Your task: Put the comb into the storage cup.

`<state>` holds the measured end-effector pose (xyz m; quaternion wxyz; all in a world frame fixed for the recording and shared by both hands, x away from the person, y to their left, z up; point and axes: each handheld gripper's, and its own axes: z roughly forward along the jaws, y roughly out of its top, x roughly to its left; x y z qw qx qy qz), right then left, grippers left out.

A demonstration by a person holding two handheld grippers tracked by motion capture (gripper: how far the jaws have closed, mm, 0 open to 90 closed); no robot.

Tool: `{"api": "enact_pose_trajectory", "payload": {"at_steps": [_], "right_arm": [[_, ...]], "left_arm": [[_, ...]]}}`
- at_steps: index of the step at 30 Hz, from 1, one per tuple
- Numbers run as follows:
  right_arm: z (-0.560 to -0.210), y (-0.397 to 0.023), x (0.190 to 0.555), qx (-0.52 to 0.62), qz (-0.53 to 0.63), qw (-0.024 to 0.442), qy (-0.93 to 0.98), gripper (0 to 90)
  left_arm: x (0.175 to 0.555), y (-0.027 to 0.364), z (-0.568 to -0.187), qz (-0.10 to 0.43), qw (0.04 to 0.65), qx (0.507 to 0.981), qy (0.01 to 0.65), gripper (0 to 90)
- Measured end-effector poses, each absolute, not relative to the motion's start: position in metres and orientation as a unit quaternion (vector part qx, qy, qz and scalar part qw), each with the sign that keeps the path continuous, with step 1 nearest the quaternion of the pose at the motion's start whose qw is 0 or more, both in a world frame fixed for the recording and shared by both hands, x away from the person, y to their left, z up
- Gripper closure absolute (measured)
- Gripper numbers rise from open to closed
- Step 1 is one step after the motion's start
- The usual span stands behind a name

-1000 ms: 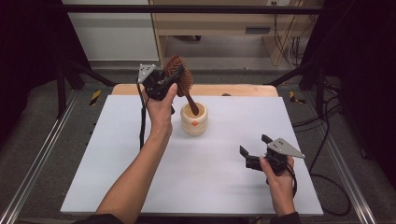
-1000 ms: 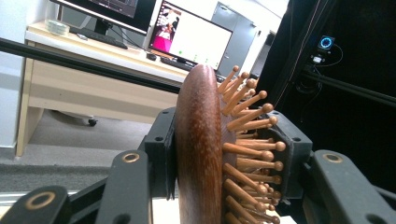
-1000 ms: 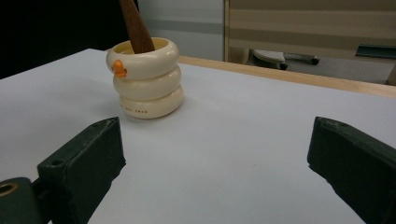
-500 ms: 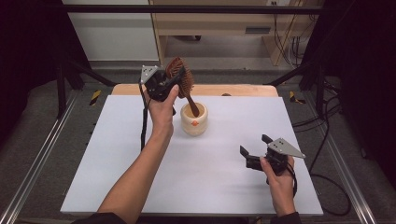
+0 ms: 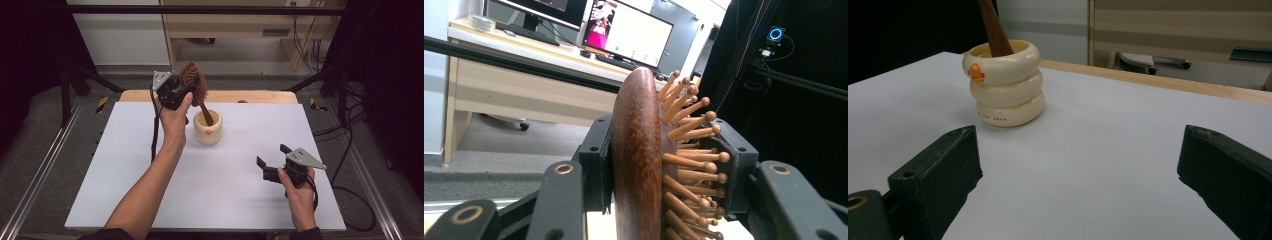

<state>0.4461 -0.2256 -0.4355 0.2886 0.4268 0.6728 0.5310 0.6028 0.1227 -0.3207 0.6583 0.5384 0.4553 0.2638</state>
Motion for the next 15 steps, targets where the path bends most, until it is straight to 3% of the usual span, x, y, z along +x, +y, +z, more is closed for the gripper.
{"api": "enact_pose_trajectory", "payload": {"at_steps": [15], "right_arm": [[-0.4358,-0.2254,0.4462,0.424,0.530,0.289,0.675,4.1]], "left_arm": [[0.6020,0.1213,-0.3258,0.261,0.657,0.541,0.456,50.9]]}}
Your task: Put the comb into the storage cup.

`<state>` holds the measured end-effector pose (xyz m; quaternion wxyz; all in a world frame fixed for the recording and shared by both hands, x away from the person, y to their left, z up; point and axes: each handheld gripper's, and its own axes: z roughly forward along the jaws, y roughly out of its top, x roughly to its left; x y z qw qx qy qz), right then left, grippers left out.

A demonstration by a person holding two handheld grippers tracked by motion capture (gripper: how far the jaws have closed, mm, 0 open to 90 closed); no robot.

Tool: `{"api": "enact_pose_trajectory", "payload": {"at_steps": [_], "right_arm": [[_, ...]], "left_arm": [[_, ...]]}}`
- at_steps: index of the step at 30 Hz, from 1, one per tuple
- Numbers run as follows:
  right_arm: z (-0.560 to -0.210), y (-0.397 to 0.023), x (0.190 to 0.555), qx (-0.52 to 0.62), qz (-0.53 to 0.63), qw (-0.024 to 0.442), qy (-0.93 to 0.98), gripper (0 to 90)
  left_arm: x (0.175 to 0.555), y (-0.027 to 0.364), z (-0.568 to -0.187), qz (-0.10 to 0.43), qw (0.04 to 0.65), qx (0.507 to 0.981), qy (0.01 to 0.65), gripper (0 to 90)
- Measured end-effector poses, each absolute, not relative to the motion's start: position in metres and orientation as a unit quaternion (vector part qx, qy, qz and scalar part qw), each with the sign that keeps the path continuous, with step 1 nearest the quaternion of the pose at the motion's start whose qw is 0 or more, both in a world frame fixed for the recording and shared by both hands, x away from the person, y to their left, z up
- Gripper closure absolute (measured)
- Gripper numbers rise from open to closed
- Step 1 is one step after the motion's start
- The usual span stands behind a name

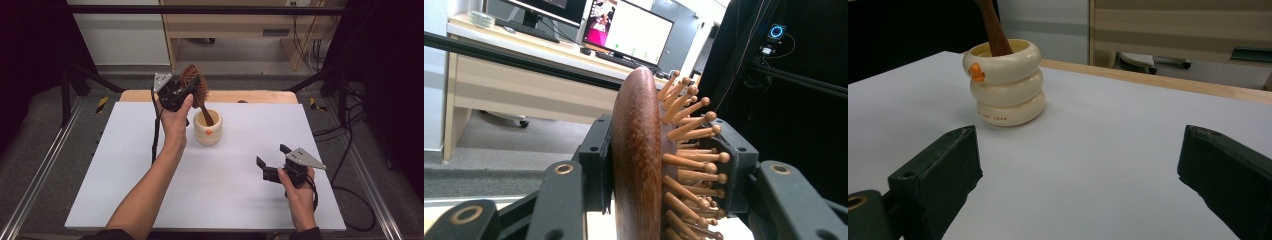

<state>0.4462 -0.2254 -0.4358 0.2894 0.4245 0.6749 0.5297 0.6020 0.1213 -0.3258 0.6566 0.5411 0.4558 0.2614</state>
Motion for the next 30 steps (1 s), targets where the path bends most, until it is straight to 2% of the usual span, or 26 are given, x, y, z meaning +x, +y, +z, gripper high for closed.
{"api": "enact_pose_trajectory", "payload": {"at_steps": [30], "right_arm": [[-0.436,-0.225,0.446,0.423,0.531,0.287,0.676,3.9]], "left_arm": [[0.603,0.118,-0.337,0.257,0.650,0.549,0.458,50.8]]}}
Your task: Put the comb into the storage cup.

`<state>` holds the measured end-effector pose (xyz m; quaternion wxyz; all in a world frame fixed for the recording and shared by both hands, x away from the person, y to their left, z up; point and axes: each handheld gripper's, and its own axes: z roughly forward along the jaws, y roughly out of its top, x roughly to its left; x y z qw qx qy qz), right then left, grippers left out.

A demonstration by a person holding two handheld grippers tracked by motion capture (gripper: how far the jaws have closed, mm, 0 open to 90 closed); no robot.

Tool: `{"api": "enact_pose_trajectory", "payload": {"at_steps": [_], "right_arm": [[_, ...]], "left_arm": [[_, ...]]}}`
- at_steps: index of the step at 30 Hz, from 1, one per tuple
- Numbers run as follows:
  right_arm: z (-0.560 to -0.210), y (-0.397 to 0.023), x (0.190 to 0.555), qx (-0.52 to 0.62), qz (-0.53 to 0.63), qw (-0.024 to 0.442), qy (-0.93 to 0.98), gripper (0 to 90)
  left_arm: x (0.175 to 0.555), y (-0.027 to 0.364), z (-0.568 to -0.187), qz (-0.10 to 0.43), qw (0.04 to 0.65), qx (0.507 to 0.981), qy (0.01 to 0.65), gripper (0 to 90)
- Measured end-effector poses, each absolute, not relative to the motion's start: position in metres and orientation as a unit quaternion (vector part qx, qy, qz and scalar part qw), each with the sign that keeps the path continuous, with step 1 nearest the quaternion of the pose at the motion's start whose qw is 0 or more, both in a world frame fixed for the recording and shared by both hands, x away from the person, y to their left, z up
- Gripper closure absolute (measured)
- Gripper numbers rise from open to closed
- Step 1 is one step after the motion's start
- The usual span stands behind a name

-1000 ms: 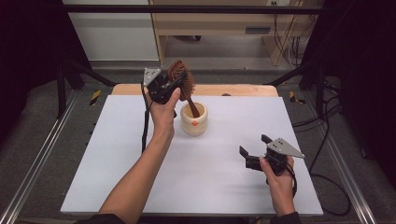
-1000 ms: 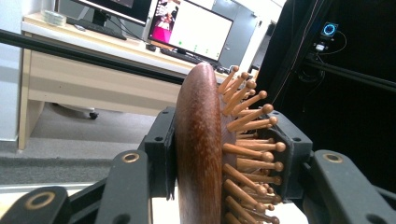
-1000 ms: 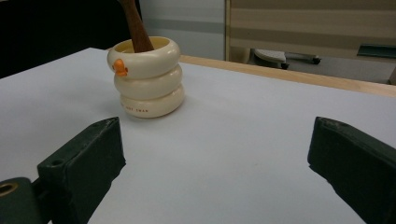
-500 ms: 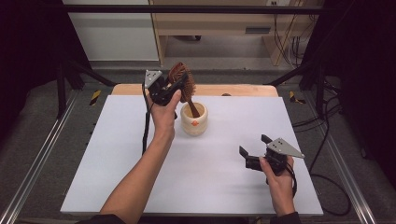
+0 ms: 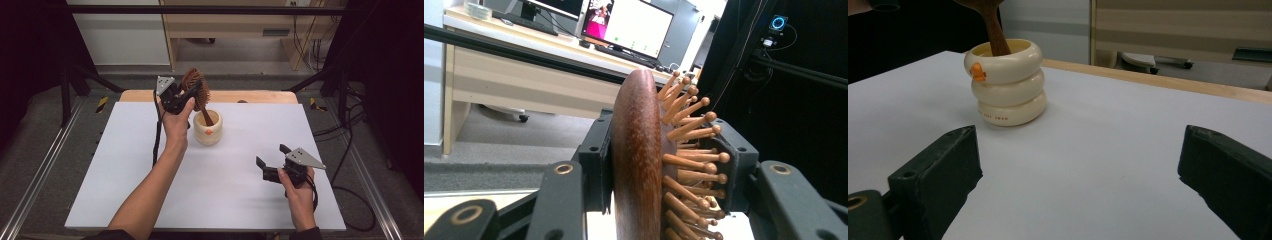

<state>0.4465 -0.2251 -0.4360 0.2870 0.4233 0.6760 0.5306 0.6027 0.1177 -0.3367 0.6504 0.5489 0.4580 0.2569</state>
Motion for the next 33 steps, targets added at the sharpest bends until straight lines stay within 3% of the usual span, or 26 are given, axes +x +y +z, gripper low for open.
{"api": "enact_pose_trajectory", "payload": {"at_steps": [33], "right_arm": [[-0.4367,-0.2251,0.4472,0.424,0.530,0.285,0.677,3.9]], "left_arm": [[0.6055,0.1133,-0.3471,0.252,0.645,0.556,0.461,50.7]]}}
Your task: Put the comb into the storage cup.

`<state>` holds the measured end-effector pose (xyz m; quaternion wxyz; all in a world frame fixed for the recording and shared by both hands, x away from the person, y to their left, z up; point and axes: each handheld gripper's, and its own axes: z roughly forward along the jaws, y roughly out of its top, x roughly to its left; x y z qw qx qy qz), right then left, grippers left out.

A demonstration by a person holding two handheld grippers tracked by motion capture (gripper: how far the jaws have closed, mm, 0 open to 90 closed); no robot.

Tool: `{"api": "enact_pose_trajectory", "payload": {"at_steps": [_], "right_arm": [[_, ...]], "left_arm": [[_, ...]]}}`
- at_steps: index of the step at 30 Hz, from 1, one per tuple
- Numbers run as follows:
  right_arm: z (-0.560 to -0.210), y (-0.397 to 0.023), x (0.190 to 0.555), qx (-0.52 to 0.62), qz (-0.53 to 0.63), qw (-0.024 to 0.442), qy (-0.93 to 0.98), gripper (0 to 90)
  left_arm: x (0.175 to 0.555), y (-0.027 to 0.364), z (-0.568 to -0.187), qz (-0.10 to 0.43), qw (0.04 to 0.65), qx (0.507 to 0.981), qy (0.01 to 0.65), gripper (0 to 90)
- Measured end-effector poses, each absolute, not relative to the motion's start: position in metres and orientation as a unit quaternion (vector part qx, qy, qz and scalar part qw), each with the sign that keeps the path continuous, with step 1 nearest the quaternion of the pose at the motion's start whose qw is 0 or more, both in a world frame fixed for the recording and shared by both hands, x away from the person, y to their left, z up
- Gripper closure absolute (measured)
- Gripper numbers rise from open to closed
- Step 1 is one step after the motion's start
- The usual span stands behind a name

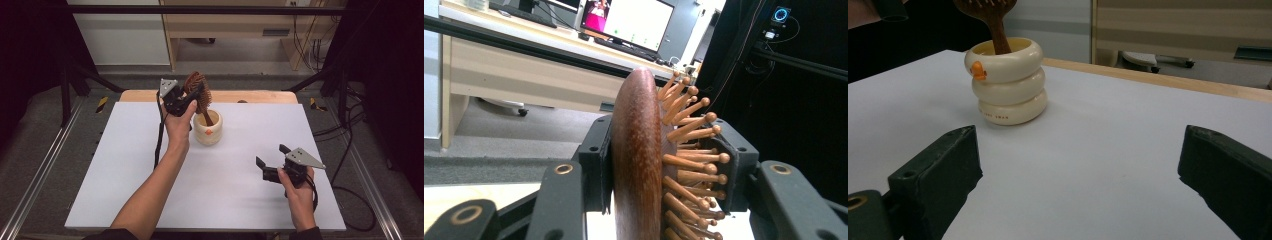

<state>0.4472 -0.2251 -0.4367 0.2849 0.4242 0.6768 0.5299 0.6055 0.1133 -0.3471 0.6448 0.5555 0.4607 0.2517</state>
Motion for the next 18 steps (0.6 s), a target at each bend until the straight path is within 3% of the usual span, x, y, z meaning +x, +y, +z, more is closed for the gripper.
{"api": "enact_pose_trajectory", "payload": {"at_steps": [18], "right_arm": [[-0.4369,-0.2249,0.4474,0.424,0.530,0.284,0.677,3.9]], "left_arm": [[0.6060,0.1133,-0.3519,0.248,0.644,0.555,0.465,50.7]]}}
